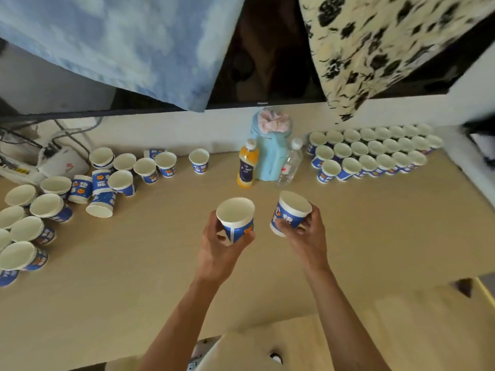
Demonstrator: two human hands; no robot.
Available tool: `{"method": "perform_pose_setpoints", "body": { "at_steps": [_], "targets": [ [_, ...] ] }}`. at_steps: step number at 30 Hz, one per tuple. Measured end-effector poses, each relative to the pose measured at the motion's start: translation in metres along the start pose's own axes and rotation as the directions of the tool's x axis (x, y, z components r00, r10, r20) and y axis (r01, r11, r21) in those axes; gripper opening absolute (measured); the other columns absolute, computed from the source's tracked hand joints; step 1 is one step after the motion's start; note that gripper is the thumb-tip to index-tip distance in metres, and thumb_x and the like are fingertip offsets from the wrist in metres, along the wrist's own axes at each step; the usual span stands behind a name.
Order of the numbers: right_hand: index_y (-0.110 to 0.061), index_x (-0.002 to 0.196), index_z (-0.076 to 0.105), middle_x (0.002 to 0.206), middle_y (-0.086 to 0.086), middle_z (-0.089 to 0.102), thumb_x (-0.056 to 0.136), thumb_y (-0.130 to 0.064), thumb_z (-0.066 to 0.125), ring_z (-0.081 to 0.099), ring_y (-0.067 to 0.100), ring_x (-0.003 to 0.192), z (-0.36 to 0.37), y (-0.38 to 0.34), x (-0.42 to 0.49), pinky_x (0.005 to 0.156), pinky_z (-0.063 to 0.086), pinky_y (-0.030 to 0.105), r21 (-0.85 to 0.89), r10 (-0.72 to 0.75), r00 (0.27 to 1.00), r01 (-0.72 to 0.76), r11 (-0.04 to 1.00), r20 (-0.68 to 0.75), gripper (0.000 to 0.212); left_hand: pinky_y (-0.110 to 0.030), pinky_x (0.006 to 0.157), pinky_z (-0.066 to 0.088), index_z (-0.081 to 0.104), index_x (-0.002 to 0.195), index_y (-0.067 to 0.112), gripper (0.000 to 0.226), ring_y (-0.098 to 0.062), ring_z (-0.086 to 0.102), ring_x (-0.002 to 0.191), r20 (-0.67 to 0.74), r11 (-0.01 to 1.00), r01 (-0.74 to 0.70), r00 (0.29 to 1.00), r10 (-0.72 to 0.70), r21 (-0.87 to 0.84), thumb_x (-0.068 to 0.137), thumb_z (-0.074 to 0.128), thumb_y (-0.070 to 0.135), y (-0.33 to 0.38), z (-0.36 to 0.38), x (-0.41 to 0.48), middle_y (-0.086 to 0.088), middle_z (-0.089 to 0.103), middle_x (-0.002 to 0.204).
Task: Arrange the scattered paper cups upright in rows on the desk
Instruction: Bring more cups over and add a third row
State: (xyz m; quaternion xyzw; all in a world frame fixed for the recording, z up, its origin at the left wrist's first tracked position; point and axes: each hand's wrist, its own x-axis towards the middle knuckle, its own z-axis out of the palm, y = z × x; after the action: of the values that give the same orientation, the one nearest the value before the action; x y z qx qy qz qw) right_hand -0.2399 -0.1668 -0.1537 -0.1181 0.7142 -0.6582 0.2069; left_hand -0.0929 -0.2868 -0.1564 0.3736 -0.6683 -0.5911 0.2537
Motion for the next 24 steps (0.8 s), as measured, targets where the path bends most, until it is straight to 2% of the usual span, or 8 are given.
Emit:
{"method": "perform_pose_setpoints", "body": {
  "at_steps": [2, 6, 8, 11, 17, 21, 24],
  "targets": [
    [-0.02, 0.123, 0.057, 0.116, -0.002, 0.068, 0.076, -0.001, 0.085, 0.068, 0.003, 0.097, -0.043, -0.003, -0.006, 0.074, 0.054, 0.016, 0.007, -0.011, 0.999, 0.011, 1.0, -0.044, 0.058, -0.034, 0.085, 0.052, 0.061, 0.117, 0.036, 0.057, -0.01, 0.064, 0.099, 0.028, 1.0, -0.013, 1.0, 0.013, -0.009, 0.064, 0.081, 0.044, 0.011, 0.035, -0.021, 0.018, 0.07, 0.106],
    [-0.022, 0.122, 0.058, 0.114, -0.006, 0.069, 0.074, -0.003, 0.086, 0.068, 0.006, 0.1, -0.119, -0.004, -0.02, 0.076, 0.054, 0.018, 0.041, -0.023, 0.992, 0.029, 0.999, -0.125, 0.058, -0.023, 0.078, 0.048, 0.063, 0.117, 0.032, 0.059, -0.007, 0.065, 0.092, 0.081, 0.999, -0.04, 0.996, 0.042, -0.023, 0.062, 0.083, 0.044, 0.031, 0.098, -0.057, 0.013, 0.072, 0.103],
    [-0.024, 0.12, 0.059, 0.114, -0.007, 0.07, 0.072, -0.006, 0.087, 0.068, 0.006, 0.1, -0.155, -0.003, -0.027, 0.078, 0.055, 0.022, 0.049, -0.022, 0.986, 0.03, 0.998, -0.165, 0.059, -0.024, 0.078, 0.049, 0.064, 0.117, 0.03, 0.063, -0.008, 0.066, 0.091, 0.09, 0.998, -0.057, 0.994, 0.059, -0.026, 0.059, 0.083, 0.047, 0.039, 0.128, -0.071, 0.009, 0.072, 0.103],
    [-0.027, 0.12, 0.06, 0.113, -0.009, 0.07, 0.067, -0.015, 0.089, 0.068, 0.005, 0.1, -0.199, -0.003, -0.039, 0.083, 0.055, 0.027, 0.055, 0.002, 0.978, 0.01, 0.998, -0.209, 0.062, -0.029, 0.081, 0.054, 0.065, 0.118, 0.028, 0.06, -0.009, 0.067, 0.091, 0.143, 0.997, -0.067, 0.987, 0.07, -0.022, 0.062, 0.085, 0.04, 0.051, 0.169, -0.09, 0.007, 0.073, 0.103],
    [-0.029, 0.119, 0.06, 0.112, -0.01, 0.071, 0.051, -0.037, 0.086, 0.069, 0.008, 0.101, -0.267, 0.001, -0.046, 0.088, 0.058, 0.036, 0.11, 0.047, 0.952, -0.014, 0.994, -0.303, 0.073, -0.029, 0.079, 0.055, 0.065, 0.116, 0.031, 0.055, -0.011, 0.068, 0.09, 0.251, 0.996, -0.084, 0.964, 0.087, -0.022, 0.066, 0.085, 0.035, 0.067, 0.234, -0.107, 0.012, 0.074, 0.102],
    [-0.031, 0.12, 0.061, 0.113, -0.011, 0.071, 0.052, -0.04, 0.086, 0.069, 0.008, 0.103, -0.307, 0.008, -0.035, 0.088, 0.058, 0.036, 0.115, 0.06, 0.933, -0.02, 0.993, -0.354, 0.074, -0.027, 0.077, 0.054, 0.065, 0.114, 0.034, 0.051, -0.009, 0.069, 0.087, 0.314, 0.996, -0.085, 0.945, 0.087, -0.019, 0.067, 0.085, 0.034, 0.074, 0.279, -0.101, 0.015, 0.075, 0.1],
    [-0.03, 0.122, 0.06, 0.115, -0.009, 0.07, 0.052, -0.038, 0.086, 0.068, 0.01, 0.106, -0.334, 0.012, -0.017, 0.089, 0.058, 0.036, 0.117, 0.074, 0.921, -0.031, 0.993, -0.382, 0.075, -0.028, 0.077, 0.054, 0.066, 0.11, 0.034, 0.048, -0.008, 0.07, 0.085, 0.355, 0.997, -0.07, 0.932, 0.076, -0.029, 0.072, 0.091, 0.02, 0.073, 0.316, -0.089, 0.015, 0.075, 0.098]
  ]
}}
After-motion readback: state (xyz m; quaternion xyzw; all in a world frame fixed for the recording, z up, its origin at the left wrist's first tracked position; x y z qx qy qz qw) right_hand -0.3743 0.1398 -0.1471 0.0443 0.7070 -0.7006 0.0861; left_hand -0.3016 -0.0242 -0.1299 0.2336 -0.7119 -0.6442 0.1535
